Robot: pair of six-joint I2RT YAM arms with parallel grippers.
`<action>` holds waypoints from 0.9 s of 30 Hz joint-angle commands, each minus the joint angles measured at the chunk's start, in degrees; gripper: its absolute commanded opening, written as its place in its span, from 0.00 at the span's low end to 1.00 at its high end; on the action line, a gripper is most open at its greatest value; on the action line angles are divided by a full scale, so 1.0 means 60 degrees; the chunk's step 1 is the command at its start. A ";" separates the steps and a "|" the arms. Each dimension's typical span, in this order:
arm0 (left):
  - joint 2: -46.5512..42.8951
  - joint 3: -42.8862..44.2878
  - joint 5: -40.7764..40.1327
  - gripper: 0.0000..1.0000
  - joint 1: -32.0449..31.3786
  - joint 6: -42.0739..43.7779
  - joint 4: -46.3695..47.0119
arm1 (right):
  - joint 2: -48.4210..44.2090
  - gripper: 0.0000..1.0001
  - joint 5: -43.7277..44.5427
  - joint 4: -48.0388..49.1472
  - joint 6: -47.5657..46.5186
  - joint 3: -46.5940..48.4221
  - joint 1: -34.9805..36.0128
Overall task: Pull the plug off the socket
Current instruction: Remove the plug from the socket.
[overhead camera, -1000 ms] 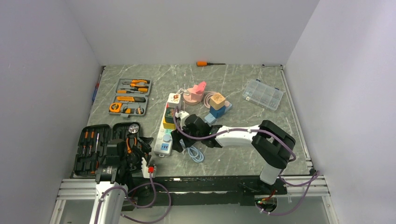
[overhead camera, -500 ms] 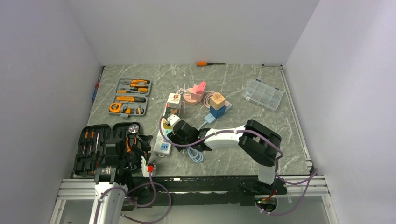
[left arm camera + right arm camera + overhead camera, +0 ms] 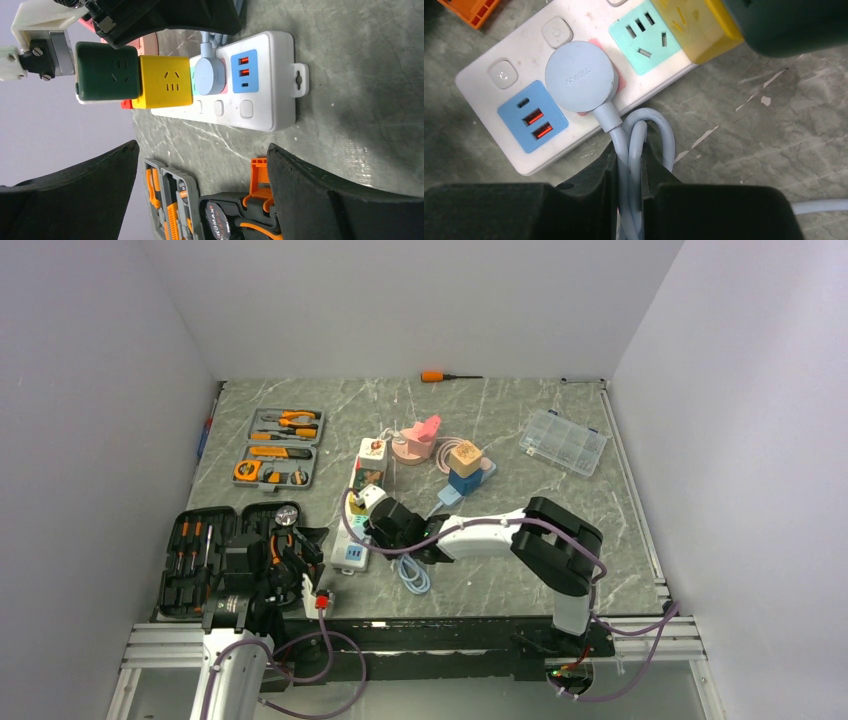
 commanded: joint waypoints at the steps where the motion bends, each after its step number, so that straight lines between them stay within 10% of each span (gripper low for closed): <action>1: -0.0072 -0.0105 0.0607 0.99 -0.0023 0.0438 0.0510 | -0.1100 0.00 -0.1288 0.0250 0.1166 0.0573 -0.0595; 27: -0.0073 -0.1753 0.2168 0.99 -0.0023 0.0705 0.4192 | -0.2183 0.00 -0.4195 0.1598 0.2650 0.0356 -0.1549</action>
